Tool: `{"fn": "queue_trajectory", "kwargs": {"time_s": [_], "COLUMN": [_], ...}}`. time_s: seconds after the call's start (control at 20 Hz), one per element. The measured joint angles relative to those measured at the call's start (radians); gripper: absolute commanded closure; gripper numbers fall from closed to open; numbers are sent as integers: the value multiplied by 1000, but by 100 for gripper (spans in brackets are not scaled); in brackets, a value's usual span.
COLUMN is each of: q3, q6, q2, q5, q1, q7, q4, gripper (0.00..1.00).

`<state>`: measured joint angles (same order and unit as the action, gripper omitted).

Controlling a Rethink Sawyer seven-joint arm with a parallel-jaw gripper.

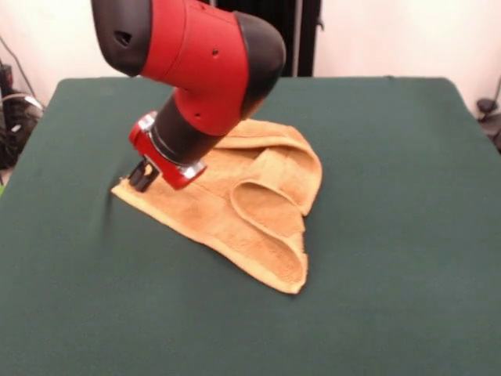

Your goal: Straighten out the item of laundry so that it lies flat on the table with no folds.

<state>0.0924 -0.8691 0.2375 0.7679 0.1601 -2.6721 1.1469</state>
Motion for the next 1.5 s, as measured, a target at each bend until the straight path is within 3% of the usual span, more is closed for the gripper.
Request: {"fn": "queue_trajectory", "kwargs": {"time_s": [1.0, 1.5], "q3": [-21, -126], "q6": [24, 24], "q2": [15, 156], "q5": [83, 12], "q1": [70, 220], "q7": [43, 161], "q4": [11, 124], "gripper": [100, 100]}}
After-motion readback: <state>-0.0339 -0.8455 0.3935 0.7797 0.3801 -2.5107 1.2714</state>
